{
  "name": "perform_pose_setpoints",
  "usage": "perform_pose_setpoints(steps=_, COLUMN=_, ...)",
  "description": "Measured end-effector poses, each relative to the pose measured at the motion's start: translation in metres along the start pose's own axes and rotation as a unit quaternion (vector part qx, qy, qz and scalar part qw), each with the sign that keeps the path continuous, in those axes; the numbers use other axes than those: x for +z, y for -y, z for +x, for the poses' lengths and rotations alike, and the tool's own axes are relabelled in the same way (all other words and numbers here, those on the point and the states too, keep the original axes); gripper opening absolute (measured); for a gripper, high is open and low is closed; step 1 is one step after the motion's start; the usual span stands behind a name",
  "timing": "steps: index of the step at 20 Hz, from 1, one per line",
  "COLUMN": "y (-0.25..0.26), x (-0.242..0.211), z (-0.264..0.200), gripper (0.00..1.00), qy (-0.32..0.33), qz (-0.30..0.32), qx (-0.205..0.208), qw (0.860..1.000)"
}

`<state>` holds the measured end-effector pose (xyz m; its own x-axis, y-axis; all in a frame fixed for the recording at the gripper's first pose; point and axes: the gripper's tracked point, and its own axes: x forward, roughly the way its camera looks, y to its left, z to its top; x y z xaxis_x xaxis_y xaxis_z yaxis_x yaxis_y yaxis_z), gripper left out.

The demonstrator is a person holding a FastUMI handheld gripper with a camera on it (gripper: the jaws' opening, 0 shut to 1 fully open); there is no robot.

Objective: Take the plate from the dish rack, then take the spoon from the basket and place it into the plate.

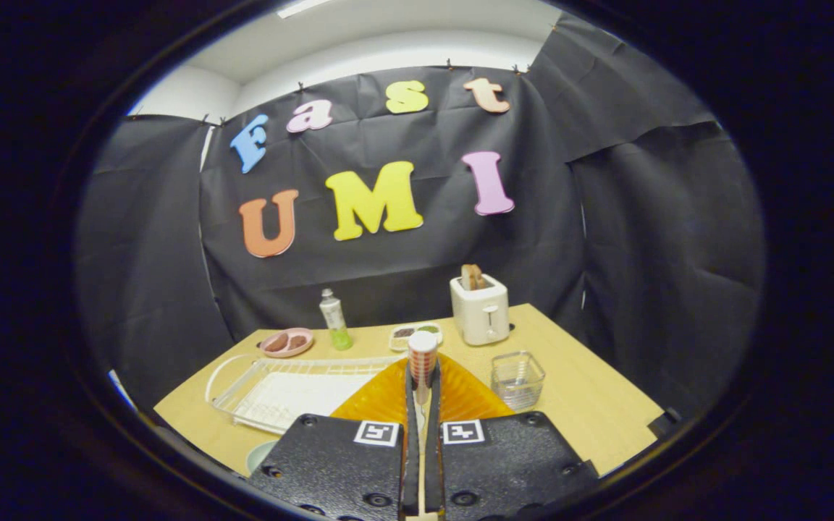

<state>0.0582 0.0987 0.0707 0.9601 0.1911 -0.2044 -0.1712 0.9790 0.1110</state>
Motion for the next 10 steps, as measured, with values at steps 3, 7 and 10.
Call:
perform_pose_setpoints(steps=3, y=-0.034, x=-0.033, z=0.0, gripper=0.08, qy=-0.025, qz=0.008, qx=0.027, qw=0.999)
perform_pose_setpoints(steps=7, y=-0.076, x=-0.078, z=0.0, gripper=0.08, qy=-0.072, qz=0.019, qx=0.049, qw=0.996)
perform_pose_setpoints(steps=10, y=-0.106, x=-0.102, z=0.007, gripper=0.08, qy=-0.088, qz=0.02, qx=0.064, qw=0.994)
